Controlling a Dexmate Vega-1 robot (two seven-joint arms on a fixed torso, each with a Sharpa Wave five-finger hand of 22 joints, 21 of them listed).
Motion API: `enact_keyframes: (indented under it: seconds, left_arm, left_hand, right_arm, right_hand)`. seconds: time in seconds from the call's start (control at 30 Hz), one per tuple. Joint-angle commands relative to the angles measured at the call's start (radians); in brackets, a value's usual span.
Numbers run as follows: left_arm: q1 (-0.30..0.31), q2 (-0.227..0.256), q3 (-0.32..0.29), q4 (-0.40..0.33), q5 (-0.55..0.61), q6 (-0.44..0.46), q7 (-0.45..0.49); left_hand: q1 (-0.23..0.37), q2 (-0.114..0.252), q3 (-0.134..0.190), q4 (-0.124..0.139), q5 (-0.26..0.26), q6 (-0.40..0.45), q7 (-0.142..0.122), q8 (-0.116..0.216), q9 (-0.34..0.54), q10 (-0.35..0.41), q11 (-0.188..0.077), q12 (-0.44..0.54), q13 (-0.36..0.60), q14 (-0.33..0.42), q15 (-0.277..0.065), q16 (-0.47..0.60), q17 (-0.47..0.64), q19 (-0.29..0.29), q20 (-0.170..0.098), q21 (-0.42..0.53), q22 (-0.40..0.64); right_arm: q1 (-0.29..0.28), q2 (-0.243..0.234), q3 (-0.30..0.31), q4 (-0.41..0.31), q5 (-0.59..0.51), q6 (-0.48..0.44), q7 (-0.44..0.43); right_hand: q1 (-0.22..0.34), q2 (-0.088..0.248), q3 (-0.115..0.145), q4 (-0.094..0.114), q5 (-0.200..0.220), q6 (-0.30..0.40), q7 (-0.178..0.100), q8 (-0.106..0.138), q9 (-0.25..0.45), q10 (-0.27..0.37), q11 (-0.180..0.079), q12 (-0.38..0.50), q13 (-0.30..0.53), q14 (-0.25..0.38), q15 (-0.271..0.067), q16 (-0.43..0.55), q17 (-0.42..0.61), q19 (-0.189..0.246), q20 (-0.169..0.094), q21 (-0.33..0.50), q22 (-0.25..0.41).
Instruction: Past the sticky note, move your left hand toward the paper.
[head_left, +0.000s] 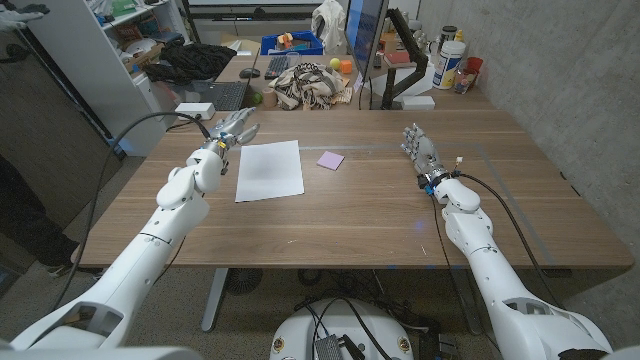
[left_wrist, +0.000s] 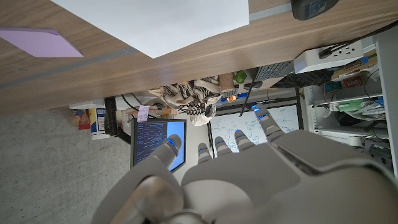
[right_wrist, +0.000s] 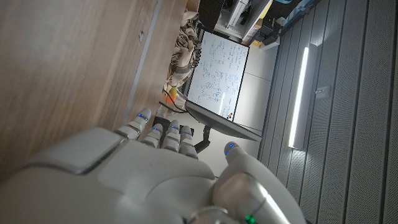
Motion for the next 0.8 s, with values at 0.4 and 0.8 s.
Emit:
enact_keyframes:
  seconds: [0.4,0.8]
  left_arm:
    - [-0.030,0.027,0.039,0.042,0.040,0.012,-0.027]
    - [-0.045,0.043,0.057,0.047,0.049,0.007,-0.073]
  left_hand:
    - [-0.024,0.038,-0.001,0.005,-0.006,-0.046,-0.002,-0.001,0.005,-0.113,0.001,-0.001,0.004,-0.221,-0.047,0.004,0.005,-0.524,0.007,-0.028,0.006]
    - [-0.034,0.033,-0.006,0.004,-0.005,-0.065,-0.002,0.002,0.006,-0.137,0.001,0.001,0.005,-0.237,-0.050,0.006,0.005,-0.520,0.004,-0.041,0.008]
  right_arm:
    - [0.002,0.000,0.002,0.004,-0.003,0.002,0.002]
    - [0.000,-0.001,0.005,0.004,-0.001,0.004,0.004]
  right_hand:
    - [-0.004,0.068,0.003,0.003,0.008,0.004,0.002,0.007,0.004,0.002,0.000,0.001,0.003,0.002,-0.025,-0.003,0.001,0.007,-0.086,-0.004,0.003]
    - [-0.004,0.068,0.003,0.002,0.008,0.004,0.002,0.007,0.004,0.003,-0.001,0.001,0.003,0.002,-0.025,-0.004,0.001,0.008,-0.086,-0.006,0.003]
